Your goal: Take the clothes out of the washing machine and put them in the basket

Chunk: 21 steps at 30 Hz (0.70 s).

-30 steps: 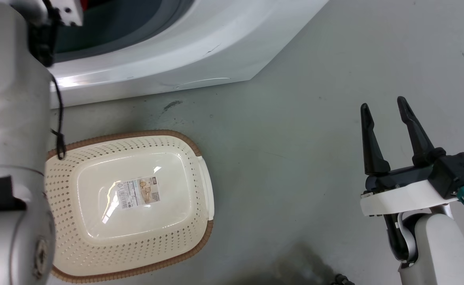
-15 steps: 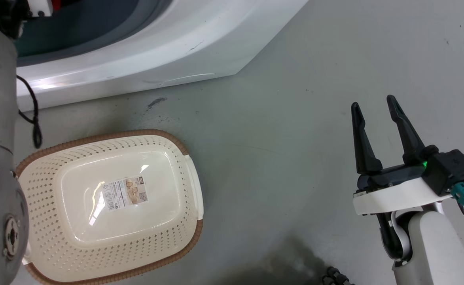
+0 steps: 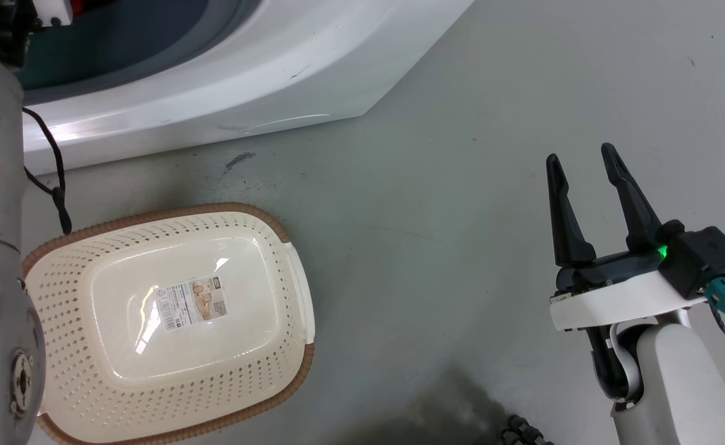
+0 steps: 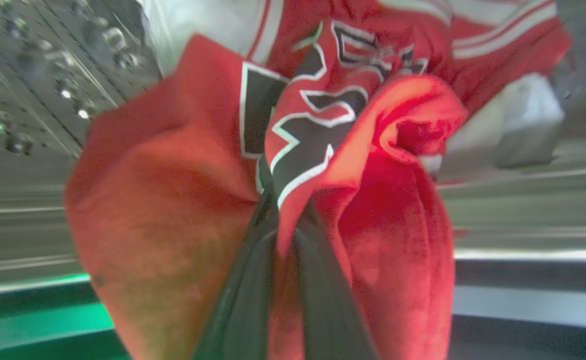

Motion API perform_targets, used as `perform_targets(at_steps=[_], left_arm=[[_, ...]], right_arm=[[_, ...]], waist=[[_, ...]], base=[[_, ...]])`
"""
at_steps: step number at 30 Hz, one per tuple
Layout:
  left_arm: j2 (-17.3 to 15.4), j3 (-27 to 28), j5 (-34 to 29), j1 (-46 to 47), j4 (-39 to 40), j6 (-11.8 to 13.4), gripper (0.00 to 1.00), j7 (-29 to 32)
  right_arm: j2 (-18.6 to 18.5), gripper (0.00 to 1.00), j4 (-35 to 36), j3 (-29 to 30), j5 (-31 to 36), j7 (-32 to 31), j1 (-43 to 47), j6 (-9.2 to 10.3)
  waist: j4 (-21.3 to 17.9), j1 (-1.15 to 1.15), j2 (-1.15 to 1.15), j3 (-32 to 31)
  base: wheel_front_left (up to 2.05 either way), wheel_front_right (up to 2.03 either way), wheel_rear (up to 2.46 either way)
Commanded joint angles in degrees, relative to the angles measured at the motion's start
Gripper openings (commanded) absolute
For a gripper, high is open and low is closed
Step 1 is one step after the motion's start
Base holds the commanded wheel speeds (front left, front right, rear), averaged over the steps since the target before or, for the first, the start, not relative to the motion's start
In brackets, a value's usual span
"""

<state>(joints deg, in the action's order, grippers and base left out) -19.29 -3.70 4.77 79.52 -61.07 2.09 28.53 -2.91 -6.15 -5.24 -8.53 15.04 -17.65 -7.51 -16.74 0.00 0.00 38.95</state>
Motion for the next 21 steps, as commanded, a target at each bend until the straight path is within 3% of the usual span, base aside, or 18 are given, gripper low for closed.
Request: perform_targets(at_steps=[1, 9, 16, 21], left_arm=[[-0.10, 0.02, 0.30, -0.82, 1.04, 0.34, 0.00, -2.14], [1.37, -0.24, 1.26, -5.48, 5.30, -0.41, 0.00, -21.40], [3.92, -0.13, 2.91, -11.71, 3.12, -1.28, 0.00, -38.81], [6.35, 0.05, 4.08, -16.69, 2.06, -1.63, 0.00, -43.40]], right_arm=[[0.05, 1.00, -0.16, 0.21, -0.01, 0.21, -1.01, 0.04], [0.04, 1.00, -0.73, 1.16, 1.07, 0.20, 0.10, 0.04], [0.04, 1.00, -1.26, 2.56, 2.28, 0.21, 3.00, 0.04], [0.04, 1.00, -1.71, 3.81, 3.10, 0.21, 5.71, 0.04]], waist=[[0.18, 0.00, 0.00, -0.30], [1.98, 0.00, 0.00, -4.21], [4.21, 0.00, 0.00, -11.04], [5.78, 0.00, 0.00, -15.82]], base=[[0.00, 0.00, 0.00], [0.00, 0.00, 0.00], [0.00, 0.00, 0.00], [0.00, 0.00, 0.00]])
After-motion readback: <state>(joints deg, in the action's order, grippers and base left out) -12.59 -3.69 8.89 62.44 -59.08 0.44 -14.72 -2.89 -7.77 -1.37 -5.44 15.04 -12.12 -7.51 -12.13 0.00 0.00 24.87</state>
